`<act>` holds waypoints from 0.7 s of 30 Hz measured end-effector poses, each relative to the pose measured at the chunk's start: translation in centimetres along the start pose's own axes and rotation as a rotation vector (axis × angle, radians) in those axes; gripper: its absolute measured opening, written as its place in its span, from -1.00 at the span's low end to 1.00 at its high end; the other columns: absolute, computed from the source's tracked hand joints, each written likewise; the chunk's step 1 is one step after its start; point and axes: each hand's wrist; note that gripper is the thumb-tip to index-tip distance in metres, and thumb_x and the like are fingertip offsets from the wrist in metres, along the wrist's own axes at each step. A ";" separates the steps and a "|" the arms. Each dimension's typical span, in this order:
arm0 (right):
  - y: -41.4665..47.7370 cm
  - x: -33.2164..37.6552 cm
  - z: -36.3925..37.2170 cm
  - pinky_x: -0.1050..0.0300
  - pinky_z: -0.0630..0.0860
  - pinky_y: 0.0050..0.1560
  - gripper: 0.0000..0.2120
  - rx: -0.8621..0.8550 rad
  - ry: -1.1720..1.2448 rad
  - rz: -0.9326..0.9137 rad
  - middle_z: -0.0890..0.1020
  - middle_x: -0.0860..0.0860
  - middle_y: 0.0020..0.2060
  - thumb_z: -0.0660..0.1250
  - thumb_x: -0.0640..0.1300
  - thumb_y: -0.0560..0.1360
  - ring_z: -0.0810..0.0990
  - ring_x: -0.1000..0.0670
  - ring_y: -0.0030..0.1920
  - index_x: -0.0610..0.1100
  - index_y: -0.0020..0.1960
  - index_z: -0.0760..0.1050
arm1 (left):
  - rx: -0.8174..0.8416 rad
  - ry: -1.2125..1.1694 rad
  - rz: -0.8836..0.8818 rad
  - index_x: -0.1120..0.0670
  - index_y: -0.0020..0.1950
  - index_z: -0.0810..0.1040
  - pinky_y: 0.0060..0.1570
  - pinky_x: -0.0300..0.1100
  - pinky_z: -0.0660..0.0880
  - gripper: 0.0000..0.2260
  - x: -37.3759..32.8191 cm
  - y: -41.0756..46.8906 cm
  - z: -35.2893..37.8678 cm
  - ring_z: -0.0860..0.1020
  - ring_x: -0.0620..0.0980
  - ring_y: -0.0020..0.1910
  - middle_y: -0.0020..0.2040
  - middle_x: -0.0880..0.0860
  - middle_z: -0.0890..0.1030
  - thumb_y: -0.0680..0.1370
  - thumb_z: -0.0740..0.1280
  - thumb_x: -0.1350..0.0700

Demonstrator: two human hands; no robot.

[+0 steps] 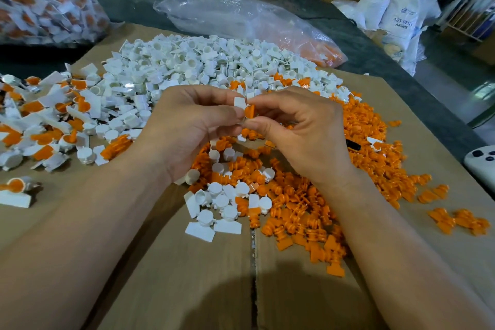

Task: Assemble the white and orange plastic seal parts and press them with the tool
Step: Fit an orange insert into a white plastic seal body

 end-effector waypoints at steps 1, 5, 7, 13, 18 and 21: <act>0.0 0.0 0.0 0.04 0.57 -0.19 -0.77 0.001 -0.004 0.000 0.64 -0.07 -0.22 0.44 -0.19 0.36 0.61 0.00 -0.23 -0.23 0.00 0.62 | -0.006 0.006 0.002 0.23 -0.27 0.57 -0.36 -0.34 0.54 -0.90 0.0 0.0 0.0 0.60 -0.08 -0.41 -0.41 0.05 0.62 0.25 0.38 0.36; 0.0 0.0 -0.1 0.13 0.56 -0.18 -0.78 0.007 -0.018 -0.012 0.62 0.01 -0.22 0.44 -0.18 0.36 0.60 0.04 -0.22 -0.23 -0.01 0.62 | -0.002 0.026 0.002 0.27 -0.23 0.54 -0.38 -0.35 0.53 -0.78 0.0 0.0 0.0 0.59 -0.07 -0.42 -0.40 0.07 0.60 0.15 0.39 0.27; 0.0 -0.1 0.1 0.17 0.55 -0.18 -0.78 0.009 -0.018 -0.030 0.59 0.05 -0.23 0.45 -0.19 0.35 0.59 0.08 -0.22 -0.23 -0.02 0.63 | 0.008 0.052 -0.004 0.27 -0.26 0.53 -0.39 -0.34 0.53 -0.81 -0.1 0.1 0.0 0.58 -0.07 -0.44 -0.42 0.06 0.60 0.17 0.40 0.28; -0.1 -0.2 0.2 0.05 0.54 -0.22 -0.81 0.000 -0.046 -0.082 0.65 -0.09 -0.26 0.45 -0.21 0.35 0.61 -0.02 -0.24 -0.21 -0.04 0.63 | -0.033 0.137 0.021 0.25 -0.32 0.52 -0.41 -0.34 0.51 -0.87 0.0 0.1 0.1 0.58 -0.05 -0.45 -0.41 0.10 0.57 0.35 0.37 0.44; -0.1 -0.1 0.1 0.16 0.54 -0.19 -0.79 -0.001 -0.021 -0.064 0.62 -0.02 -0.24 0.45 -0.20 0.34 0.58 0.06 -0.23 -0.21 -0.03 0.63 | -0.042 0.168 0.064 0.22 -0.33 0.53 -0.38 -0.29 0.54 -0.87 0.0 0.1 0.0 0.58 -0.02 -0.44 -0.39 0.11 0.58 0.36 0.39 0.41; -0.1 -0.1 0.1 0.18 0.55 -0.16 -0.76 0.001 -0.017 -0.028 0.59 0.01 -0.21 0.45 -0.19 0.35 0.58 0.07 -0.21 -0.22 0.00 0.62 | -0.043 0.149 0.090 0.19 -0.36 0.54 -0.38 -0.31 0.53 -0.83 0.1 0.1 0.1 0.58 -0.04 -0.45 -0.44 0.05 0.58 0.36 0.39 0.41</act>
Point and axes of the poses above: each hand's wrist, its own y-axis towards the middle knuckle, its own z-axis out of the palm, x = y × z
